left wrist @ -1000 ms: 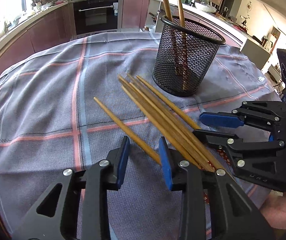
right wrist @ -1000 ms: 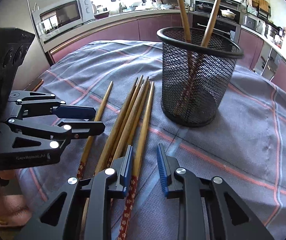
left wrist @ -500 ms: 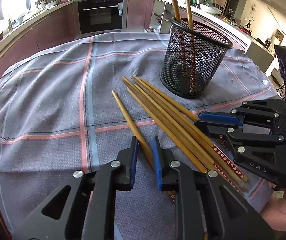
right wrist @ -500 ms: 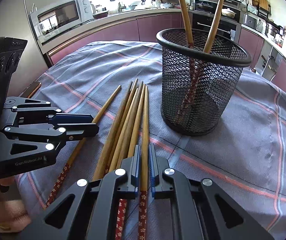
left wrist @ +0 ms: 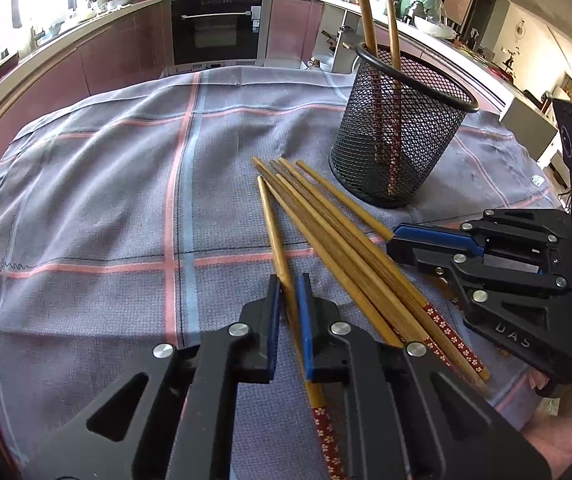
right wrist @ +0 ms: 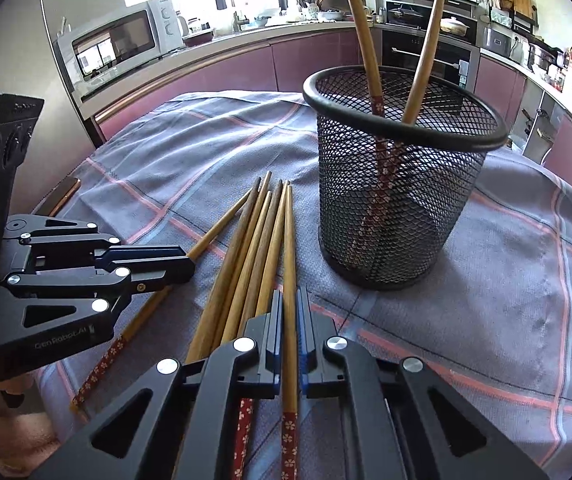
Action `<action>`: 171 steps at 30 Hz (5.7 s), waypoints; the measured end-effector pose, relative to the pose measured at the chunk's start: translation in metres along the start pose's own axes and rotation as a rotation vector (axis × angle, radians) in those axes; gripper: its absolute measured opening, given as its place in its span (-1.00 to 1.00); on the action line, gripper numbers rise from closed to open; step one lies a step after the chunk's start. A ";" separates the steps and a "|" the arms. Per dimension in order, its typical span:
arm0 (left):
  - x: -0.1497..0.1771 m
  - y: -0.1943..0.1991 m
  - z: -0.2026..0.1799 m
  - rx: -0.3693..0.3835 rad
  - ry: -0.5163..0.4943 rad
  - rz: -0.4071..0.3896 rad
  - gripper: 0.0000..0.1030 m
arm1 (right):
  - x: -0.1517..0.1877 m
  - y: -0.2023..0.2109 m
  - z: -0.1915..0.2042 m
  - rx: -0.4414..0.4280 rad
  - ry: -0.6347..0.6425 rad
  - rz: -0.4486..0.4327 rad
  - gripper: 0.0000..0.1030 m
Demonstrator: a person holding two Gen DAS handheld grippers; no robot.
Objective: Organize utensils
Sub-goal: 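Close the left gripper on a chopstick while the right gripper grasps another chopstick, then carry the left gripper's chopstick upright into the mesh cup while the right gripper inserts its own, then open the left gripper and pull back while the right gripper releases its chopstick into the cup, then move both grippers down over the remaining chopsticks beside the cup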
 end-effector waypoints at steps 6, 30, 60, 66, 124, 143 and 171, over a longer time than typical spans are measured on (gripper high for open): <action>-0.001 0.018 0.001 0.029 0.013 -0.040 -0.85 | -0.001 0.024 0.004 -0.062 -0.006 -0.052 -0.90; -0.014 0.121 -0.017 0.168 -0.032 -0.224 -0.85 | -0.028 0.119 0.002 -0.160 -0.007 -0.304 -0.90; -0.123 0.235 -0.056 0.226 -0.086 -0.487 -0.86 | -0.118 0.166 -0.058 -0.102 -0.112 -0.546 -0.90; -0.147 0.224 -0.067 0.204 -0.099 -0.468 -0.86 | -0.134 0.167 -0.067 -0.063 -0.126 -0.601 -0.90; -0.045 0.074 0.001 0.095 0.020 -0.182 -0.17 | -0.024 0.081 -0.006 -0.113 0.001 -0.238 -0.34; 0.002 0.009 -0.029 0.094 -0.044 -0.026 -0.17 | 0.020 0.021 0.002 -0.128 -0.043 -0.049 -0.34; 0.007 0.001 -0.021 0.116 -0.076 0.016 -0.34 | 0.016 0.007 0.006 -0.069 -0.012 -0.019 -0.44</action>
Point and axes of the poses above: each gripper's, at about its wrist camera, not at the fingertips, and y roughly against the way its jaws point, z to its left, x to its underside, the point moved 10 cm from there along -y, roughly the way its jaws point, and after that the axes turned 10 degrees about z, right-handed, at the moved point
